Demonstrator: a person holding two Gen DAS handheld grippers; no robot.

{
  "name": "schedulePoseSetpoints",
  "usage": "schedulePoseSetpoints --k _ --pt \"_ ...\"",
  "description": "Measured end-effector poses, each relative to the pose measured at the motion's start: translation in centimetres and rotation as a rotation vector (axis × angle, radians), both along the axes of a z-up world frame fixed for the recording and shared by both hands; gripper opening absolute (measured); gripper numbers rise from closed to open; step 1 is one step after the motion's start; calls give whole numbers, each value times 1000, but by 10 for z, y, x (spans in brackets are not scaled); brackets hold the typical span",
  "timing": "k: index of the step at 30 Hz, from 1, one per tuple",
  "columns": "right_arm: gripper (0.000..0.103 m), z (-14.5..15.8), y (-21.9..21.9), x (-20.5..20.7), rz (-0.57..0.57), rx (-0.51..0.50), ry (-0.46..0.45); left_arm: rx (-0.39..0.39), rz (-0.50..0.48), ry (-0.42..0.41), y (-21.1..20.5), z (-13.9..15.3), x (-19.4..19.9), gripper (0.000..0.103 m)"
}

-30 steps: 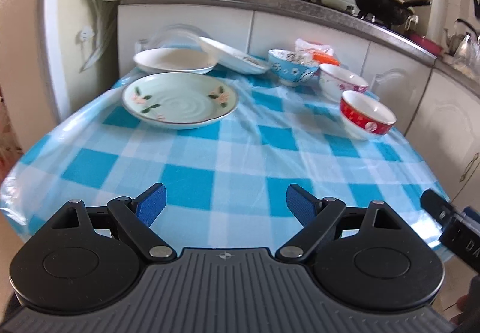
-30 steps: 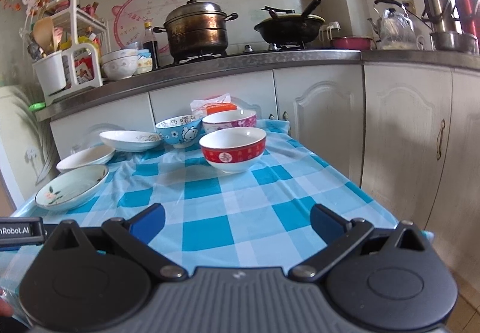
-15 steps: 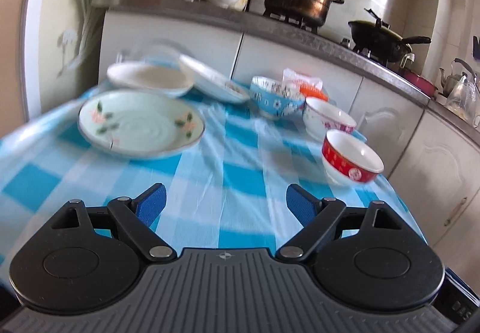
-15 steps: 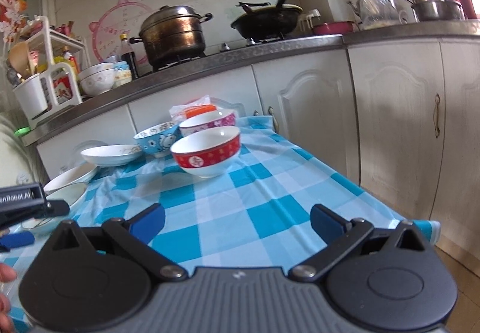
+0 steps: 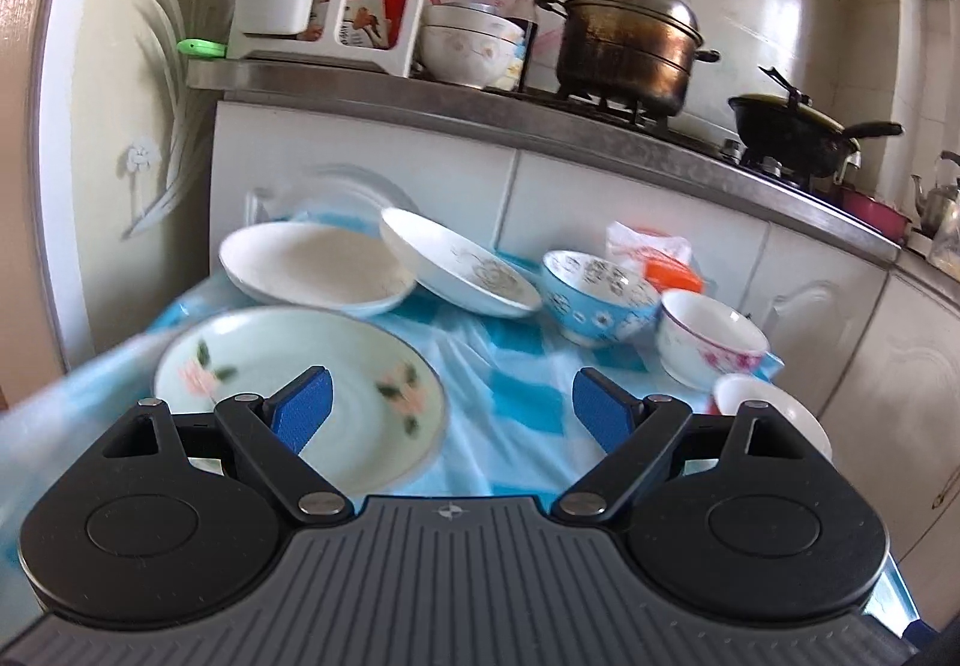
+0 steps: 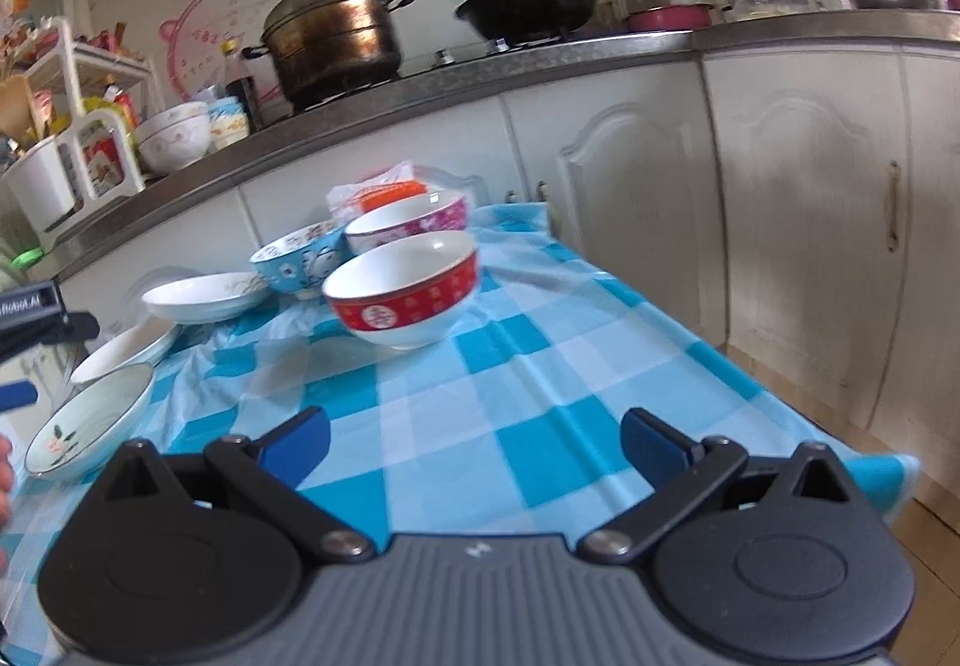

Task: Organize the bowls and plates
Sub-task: 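Reach the left gripper to the green-leaf plate rim and close it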

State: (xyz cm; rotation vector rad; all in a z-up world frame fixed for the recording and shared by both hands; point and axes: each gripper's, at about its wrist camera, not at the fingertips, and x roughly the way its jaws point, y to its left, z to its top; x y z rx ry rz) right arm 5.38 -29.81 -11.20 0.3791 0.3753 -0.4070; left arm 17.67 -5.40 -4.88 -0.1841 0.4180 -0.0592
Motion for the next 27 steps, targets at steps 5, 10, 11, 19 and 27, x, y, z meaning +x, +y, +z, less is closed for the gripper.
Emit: schedulePoseSetpoints --k 5,10,11,19,27 --pt "102 9 14 27 106 9 11 -44 90 12 56 10 28 103" --pt "102 19 33 64 216 31 13 -131 216 42 124 11 47 103" --pt "102 21 37 72 234 32 12 -148 233 40 136 11 49 103" --pt "102 33 66 136 386 101 -15 -279 272 35 191 2 58 101" --pt "102 34 84 186 480 239 -77 -270 40 124 187 -13 67 98"
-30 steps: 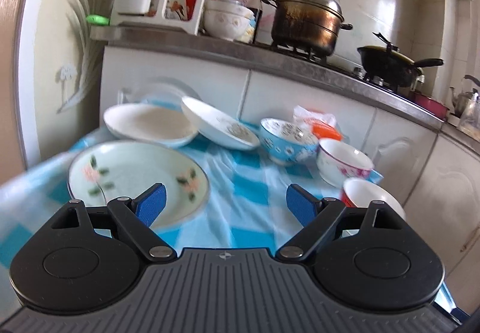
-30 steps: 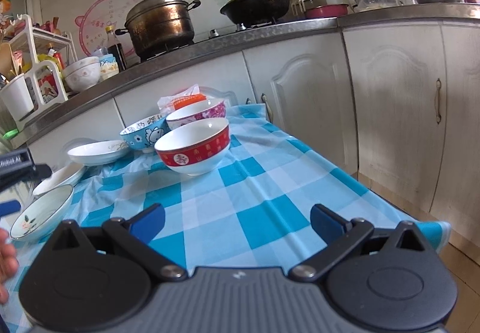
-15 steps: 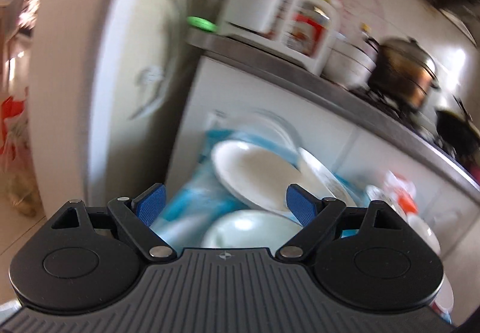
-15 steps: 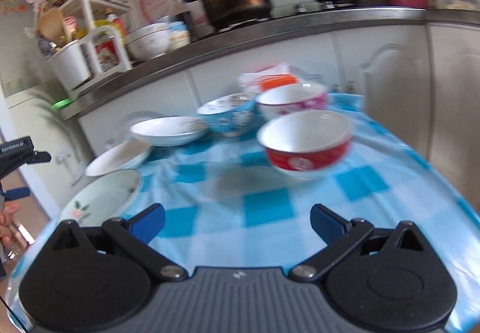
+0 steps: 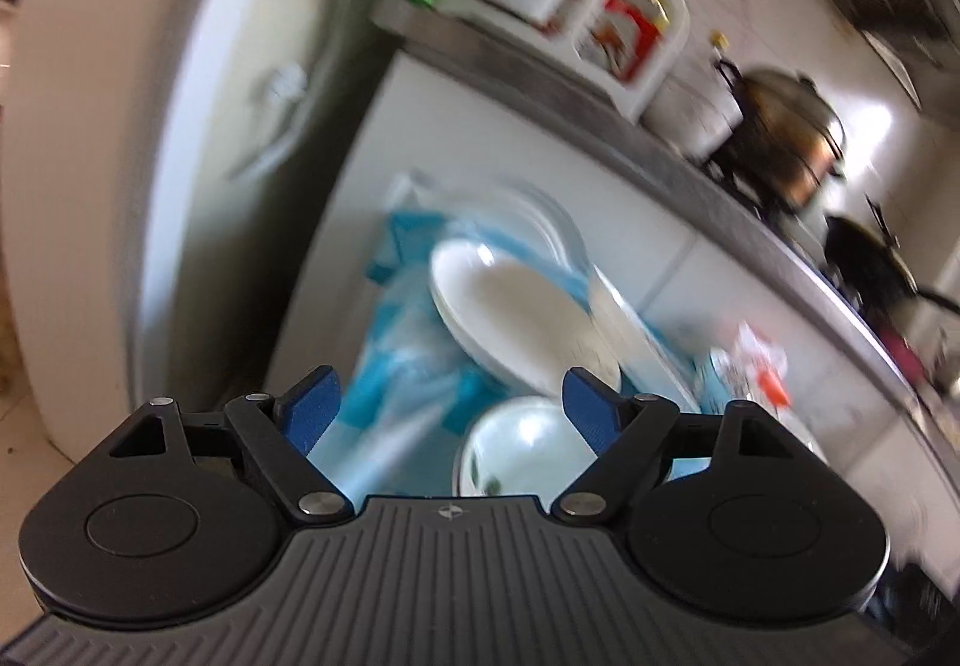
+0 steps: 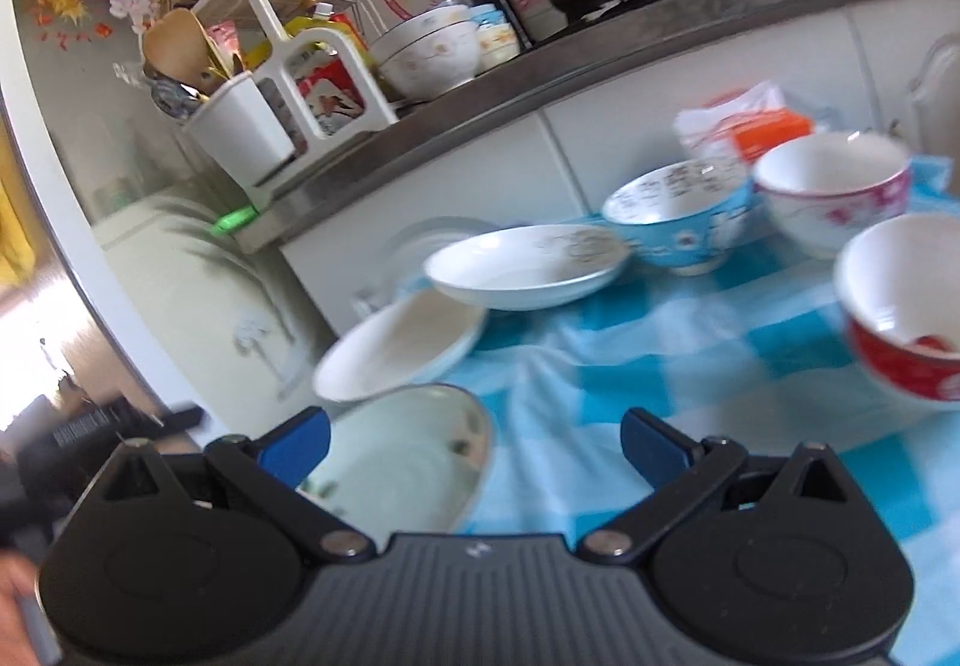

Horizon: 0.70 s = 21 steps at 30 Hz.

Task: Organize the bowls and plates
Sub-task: 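Reach the left gripper to the green-leaf plate rim and close it, then lift the green-leaf plate with the left gripper toward the red-banded bowl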

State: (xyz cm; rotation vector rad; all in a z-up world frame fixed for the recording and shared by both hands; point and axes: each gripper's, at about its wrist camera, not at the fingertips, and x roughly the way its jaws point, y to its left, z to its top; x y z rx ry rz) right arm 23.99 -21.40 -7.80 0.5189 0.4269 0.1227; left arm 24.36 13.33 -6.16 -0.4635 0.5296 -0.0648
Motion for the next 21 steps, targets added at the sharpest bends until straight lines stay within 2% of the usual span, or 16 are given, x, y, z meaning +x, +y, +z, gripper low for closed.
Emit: schedulePoseSetpoints --k 4,6,8,10,13,21 --pt "102 -7 4 18 47 102 -2 10 -111 16 -7 -7 -2 94" --pt "102 -12 3 26 63 165 2 -3 -141 30 -8 -11 2 85" --pt "102 -18 2 31 70 213 13 -19 -151 48 -8 -16 5 65" --pt "99 -22 2 34 72 236 18 -34 -155 73 -7 -22 9 53" --pt "95 -26 2 35 82 254 19 -23 -145 105 -10 -28 13 42" --pt "94 -32 12 41 118 227 34 -2 -158 143 -18 -39 21 36"
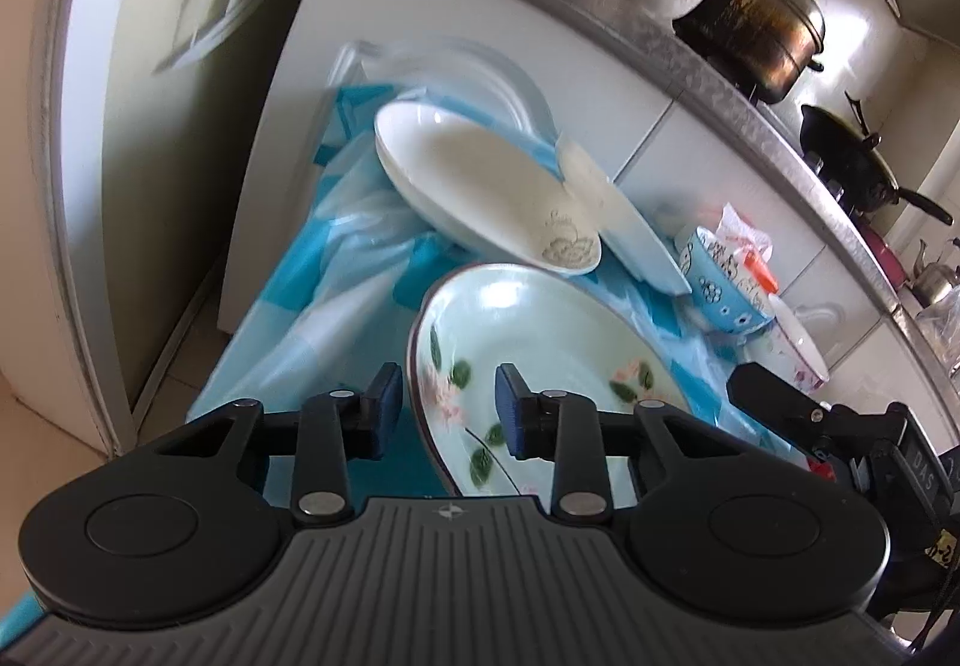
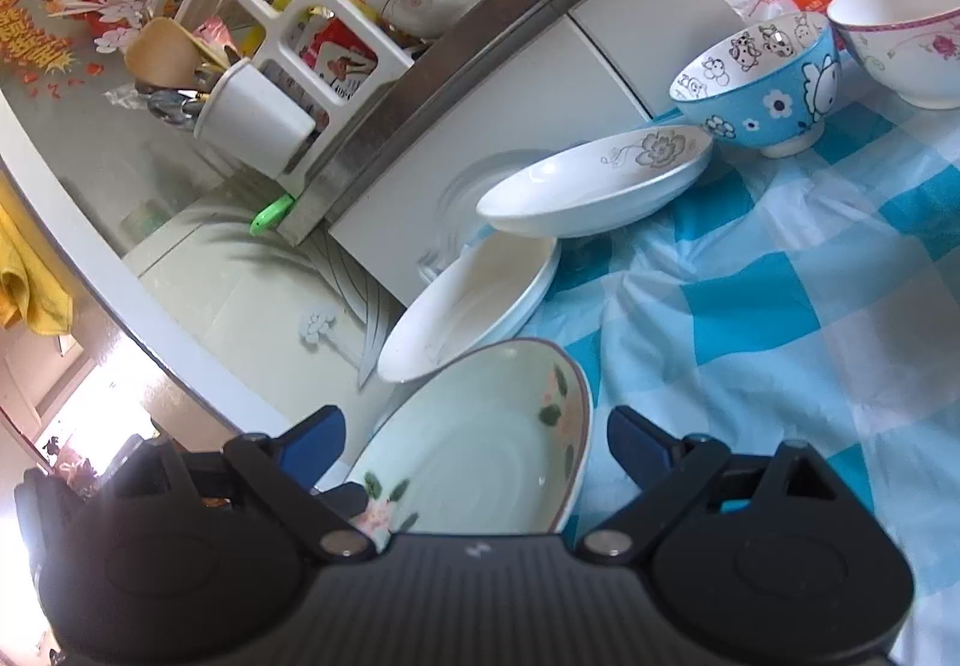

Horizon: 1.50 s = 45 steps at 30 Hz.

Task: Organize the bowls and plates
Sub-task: 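Lift the green-leaf plate with the left gripper toward the red-banded bowl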

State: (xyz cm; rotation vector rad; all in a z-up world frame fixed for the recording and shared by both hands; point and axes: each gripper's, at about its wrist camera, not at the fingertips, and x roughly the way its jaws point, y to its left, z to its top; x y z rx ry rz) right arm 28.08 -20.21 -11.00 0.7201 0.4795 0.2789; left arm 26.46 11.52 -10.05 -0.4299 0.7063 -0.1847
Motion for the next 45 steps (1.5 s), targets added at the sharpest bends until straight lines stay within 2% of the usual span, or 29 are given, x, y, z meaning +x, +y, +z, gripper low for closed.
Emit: schedulePoseSetpoints --k 13,21,25,32,45 --pt "95 2 12 -7 -8 -96 -12 43 -9 -20 -10 1 -5 31" --pt "95 10 11 -31 -62 -225 -44 73 -67 -61 -32 11 -17 31" --pt "95 13 6 -47 -82 -252 -48 86 -93 -61 -47 12 -23 31" --pt "95 11 -12 -87 -161 -255 -31 121 -176 -85 -85 20 -41 31" --pt "95 19 -66 -181 -363 -277 -43 191 -381 -165 -185 34 -91 31"
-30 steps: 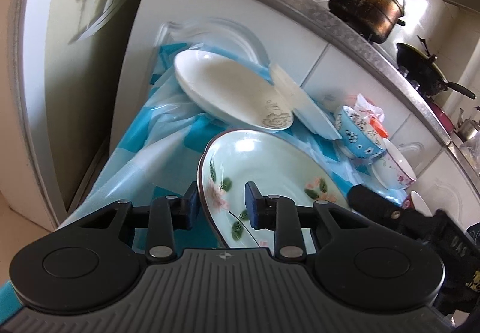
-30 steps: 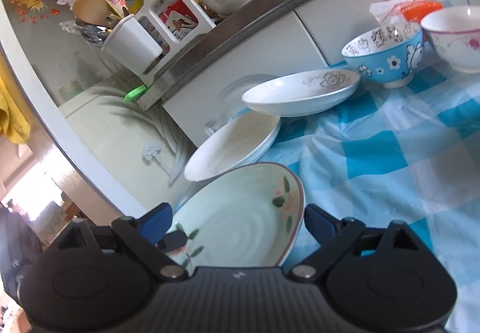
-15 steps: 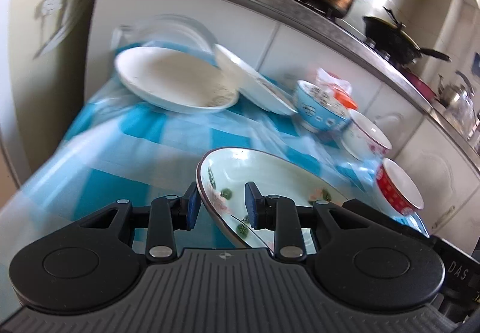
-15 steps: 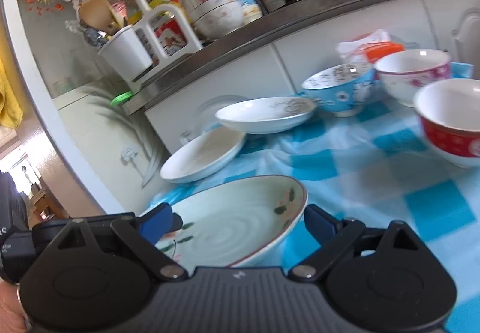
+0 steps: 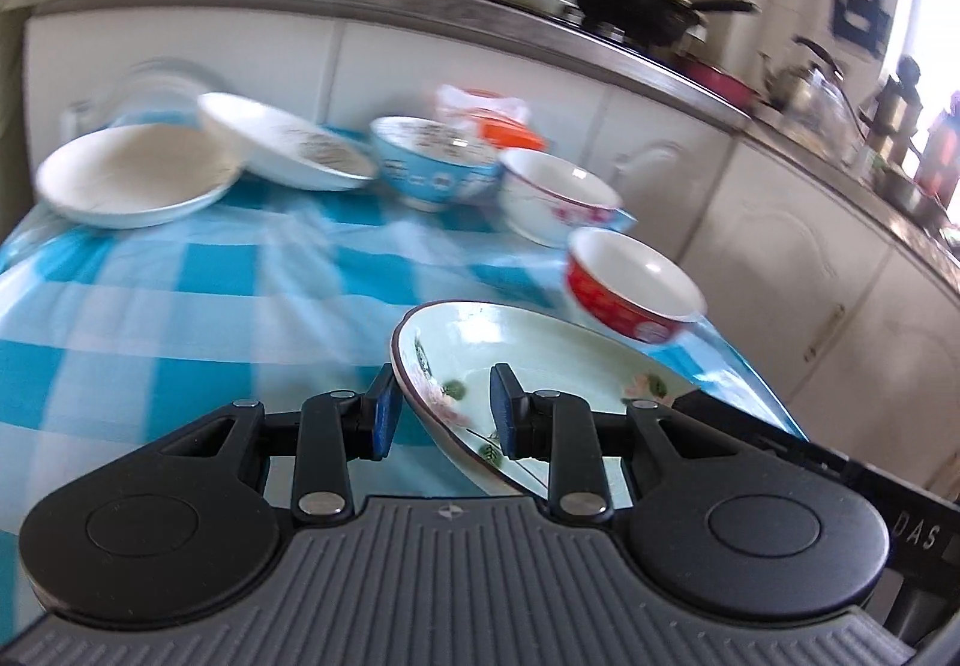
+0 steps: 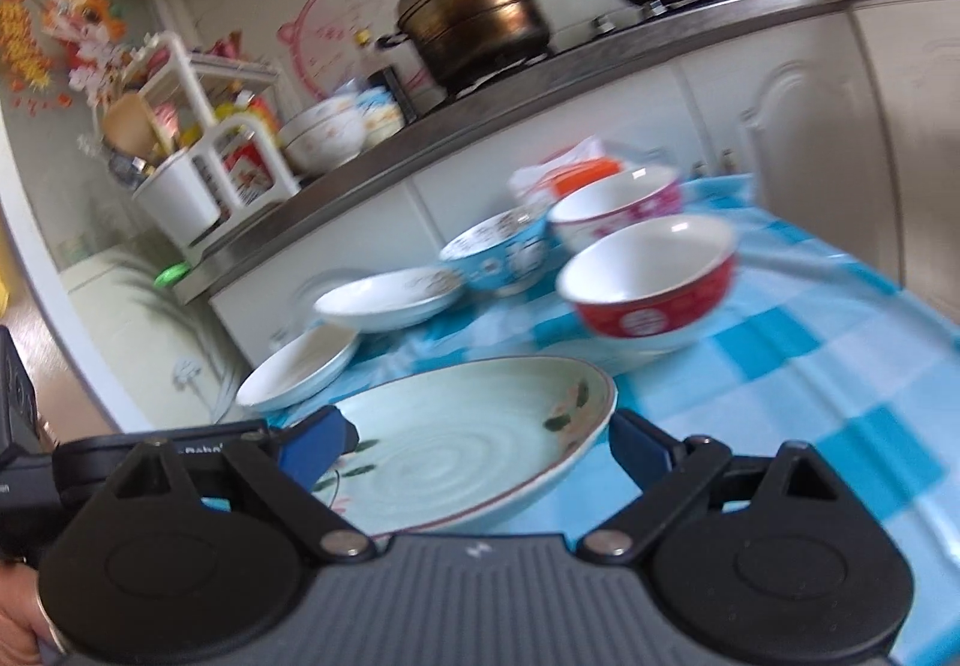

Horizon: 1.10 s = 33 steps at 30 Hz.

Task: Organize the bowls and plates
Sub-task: 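Lift the green-leaf plate with the left gripper toward the red-banded bowl, then lower the green-leaf plate beside the red-banded bowl and open the left gripper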

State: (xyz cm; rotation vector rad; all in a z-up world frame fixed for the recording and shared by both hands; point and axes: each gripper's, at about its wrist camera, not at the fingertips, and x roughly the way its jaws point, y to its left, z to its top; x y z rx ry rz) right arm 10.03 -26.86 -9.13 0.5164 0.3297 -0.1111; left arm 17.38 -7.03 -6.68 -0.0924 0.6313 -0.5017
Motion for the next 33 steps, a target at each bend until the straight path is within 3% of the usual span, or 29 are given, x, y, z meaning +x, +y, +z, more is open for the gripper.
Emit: schedulePoseSetpoints --k 15,20,26,33 --pt "96 -12 -51 -62 -158 -10 0 75 -118 33 -85 -23 -34 32" --pt "95 -20 -56 -67 -156 6 7 103 -116 47 -90 -32 -37 33" --pt "95 -25 -55 -66 -137 1 33 95 -96 87 -87 -40 -37 34" --pt "97 -24 -52 -67 -144 -18 40 75 -63 77 -76 -36 -39 34"
